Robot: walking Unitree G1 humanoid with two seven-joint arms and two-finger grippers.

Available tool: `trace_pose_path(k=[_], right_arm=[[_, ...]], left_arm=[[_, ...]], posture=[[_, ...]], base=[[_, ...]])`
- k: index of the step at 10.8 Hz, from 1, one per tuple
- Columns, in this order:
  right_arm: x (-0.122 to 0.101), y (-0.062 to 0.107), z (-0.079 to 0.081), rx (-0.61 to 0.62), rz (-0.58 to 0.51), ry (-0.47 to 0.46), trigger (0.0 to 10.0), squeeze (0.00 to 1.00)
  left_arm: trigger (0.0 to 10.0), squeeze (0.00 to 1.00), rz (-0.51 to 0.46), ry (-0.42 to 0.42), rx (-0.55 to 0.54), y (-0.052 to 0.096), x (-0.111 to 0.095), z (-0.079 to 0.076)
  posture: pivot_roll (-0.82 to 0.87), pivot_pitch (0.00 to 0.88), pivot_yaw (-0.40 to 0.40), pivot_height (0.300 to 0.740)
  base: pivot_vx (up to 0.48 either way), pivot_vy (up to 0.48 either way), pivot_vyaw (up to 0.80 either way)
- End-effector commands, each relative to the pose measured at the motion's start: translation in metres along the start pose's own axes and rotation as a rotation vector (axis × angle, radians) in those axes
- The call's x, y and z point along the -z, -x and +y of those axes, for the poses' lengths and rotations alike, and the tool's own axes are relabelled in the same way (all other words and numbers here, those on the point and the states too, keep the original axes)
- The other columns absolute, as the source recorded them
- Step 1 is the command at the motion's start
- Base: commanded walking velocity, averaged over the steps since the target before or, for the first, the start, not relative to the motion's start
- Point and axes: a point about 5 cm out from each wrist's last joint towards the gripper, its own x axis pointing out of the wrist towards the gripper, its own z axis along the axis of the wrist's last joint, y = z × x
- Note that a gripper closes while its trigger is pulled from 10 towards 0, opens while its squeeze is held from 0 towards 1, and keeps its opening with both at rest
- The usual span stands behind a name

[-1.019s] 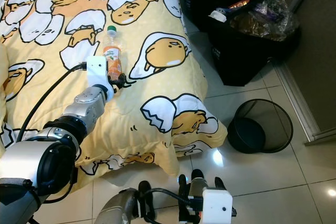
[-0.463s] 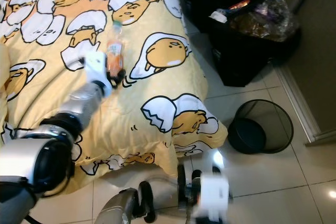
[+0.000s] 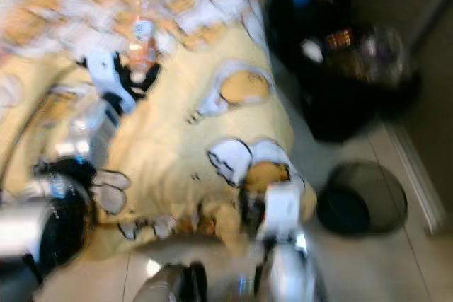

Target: Clean up the room

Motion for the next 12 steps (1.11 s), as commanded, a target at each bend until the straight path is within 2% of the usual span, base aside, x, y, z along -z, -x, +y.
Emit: trace_pose_path(k=[1,2,3,4,5,6,7,8,9,10,12], right_arm=[[-0.001,-0.008,-0.013,0.029,-0.006,0.013,10.0,0.07],[-0.001,-0.021,-0.024,0.028,0.007,0.040,10.0,0.08],[0.000,-0.028,-0.027,0.010,0.015,0.046,10.0,0.08],[0.000,-0.036,-0.027,-0.038,0.024,0.067,10.0,0.08],[0.003,-0.043,-0.033,-0.044,0.046,0.070,10.0,0.08],[0.004,-0.044,-0.039,-0.039,0.059,0.068,10.0,0.08],[0.009,-0.045,-0.043,-0.043,0.062,0.098,10.0,0.08],[0.003,-0.050,-0.046,0.007,0.041,0.081,10.0,0.08],[-0.002,-0.054,-0.048,0.035,0.017,0.076,10.0,0.07],[-0.004,-0.055,-0.051,0.049,0.010,0.061,10.0,0.07],[-0.005,-0.058,-0.054,0.078,-0.001,0.051,10.0,0.08]], left_arm=[[0.0,0.00,-0.007,-0.002,0.016,0.014,0.010,-0.002],[0.0,0.00,0.042,0.003,-0.050,0.036,0.037,0.002],[0.0,0.00,0.060,0.004,-0.092,0.044,0.048,0.001],[3.9,0.00,0.105,0.005,-0.133,0.056,0.063,-0.003],[10.0,0.00,0.157,-0.015,-0.165,0.063,0.074,-0.009],[10.0,0.00,0.144,-0.025,-0.146,0.061,0.073,-0.018],[10.0,0.00,0.133,-0.057,-0.084,0.054,0.071,-0.034],[10.0,0.00,0.143,-0.072,-0.005,0.043,0.067,-0.047],[10.0,0.00,0.159,-0.088,0.035,0.036,0.067,-0.053],[10.0,0.00,0.157,-0.050,0.039,0.032,0.066,-0.056],[10.0,0.00,0.151,-0.013,0.051,0.026,0.066,-0.068]], posture=[[-0.06,0.000,0.077,0.740],[-0.03,0.000,0.030,0.740],[-0.01,0.000,-0.005,0.740],[0.01,0.000,-0.046,0.740],[0.03,0.000,-0.081,0.740],[0.03,0.000,-0.063,0.740],[0.01,0.000,-0.038,0.740],[-0.04,0.000,0.002,0.740],[-0.06,0.000,0.033,0.740],[-0.08,0.000,0.055,0.740],[-0.10,0.000,0.040,0.740]], base=[[0.000,0.000,0.00],[0.000,0.000,-0.80],[0.000,0.000,-0.80],[0.000,0.000,-0.80],[0.000,0.000,-0.80],[0.000,0.000,-0.80],[0.000,0.000,-0.80],[0.000,0.000,0.00],[0.000,0.000,0.00],[0.000,0.000,0.00],[0.441,0.000,-0.80]])
